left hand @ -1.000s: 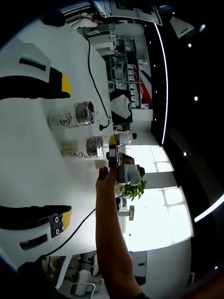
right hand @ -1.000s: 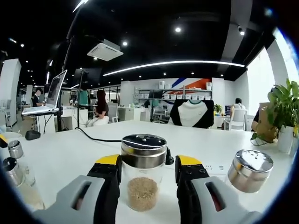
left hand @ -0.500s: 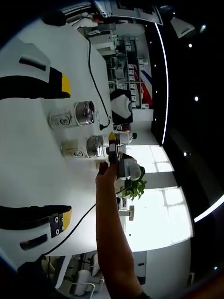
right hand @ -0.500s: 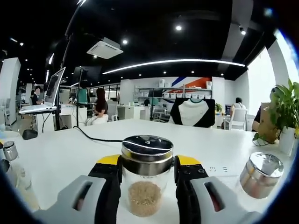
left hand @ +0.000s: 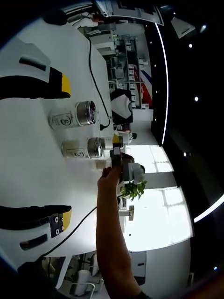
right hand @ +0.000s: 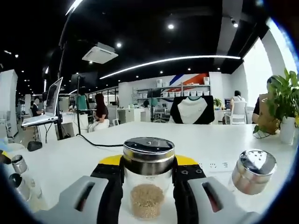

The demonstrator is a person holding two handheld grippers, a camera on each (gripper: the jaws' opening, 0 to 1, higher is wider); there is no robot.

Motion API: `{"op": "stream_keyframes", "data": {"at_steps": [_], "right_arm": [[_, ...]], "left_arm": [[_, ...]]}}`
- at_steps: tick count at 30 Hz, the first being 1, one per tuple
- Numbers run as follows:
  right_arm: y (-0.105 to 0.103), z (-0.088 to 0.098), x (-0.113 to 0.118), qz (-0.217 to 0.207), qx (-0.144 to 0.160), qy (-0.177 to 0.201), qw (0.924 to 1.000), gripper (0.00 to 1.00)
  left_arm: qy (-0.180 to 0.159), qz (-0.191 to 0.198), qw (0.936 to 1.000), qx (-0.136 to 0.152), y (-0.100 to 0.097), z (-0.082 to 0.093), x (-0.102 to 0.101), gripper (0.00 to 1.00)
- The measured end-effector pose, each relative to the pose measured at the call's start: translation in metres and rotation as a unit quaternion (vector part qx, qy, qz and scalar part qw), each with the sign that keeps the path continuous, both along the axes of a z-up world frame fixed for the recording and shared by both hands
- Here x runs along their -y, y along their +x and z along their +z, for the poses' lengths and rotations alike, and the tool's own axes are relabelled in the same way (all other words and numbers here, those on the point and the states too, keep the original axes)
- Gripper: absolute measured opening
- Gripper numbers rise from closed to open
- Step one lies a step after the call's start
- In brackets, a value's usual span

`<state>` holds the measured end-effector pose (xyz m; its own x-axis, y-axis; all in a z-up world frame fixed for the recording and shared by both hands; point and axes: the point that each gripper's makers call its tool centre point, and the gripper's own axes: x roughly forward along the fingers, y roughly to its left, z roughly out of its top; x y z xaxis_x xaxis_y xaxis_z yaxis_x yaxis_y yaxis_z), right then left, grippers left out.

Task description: Rotate the seasoning bottle until the label or dispensing opening points toward the visible target arrow and the bottle remains upright within the marked orientation range

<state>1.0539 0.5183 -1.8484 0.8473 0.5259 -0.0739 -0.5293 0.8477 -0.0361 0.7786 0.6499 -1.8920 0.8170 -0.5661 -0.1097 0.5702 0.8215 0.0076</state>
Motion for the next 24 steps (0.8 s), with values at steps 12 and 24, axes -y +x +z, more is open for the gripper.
{"op": "stream_keyframes", "data": {"at_steps": [12,24], "right_arm": [[-0.050,0.011,0.016,0.048,0.003,0.002,0.9988,0.38],[-0.118,0.021,0.036,0.078,0.017,0.008,0.9968,0.38]], "left_arm": [[-0.012,0.003,0.9997,0.022,-0.002,0.010,0.005,0.99],[-0.025,-0.006,0.9991,0.033,-0.006,0.017,0.015,0.98]]}}
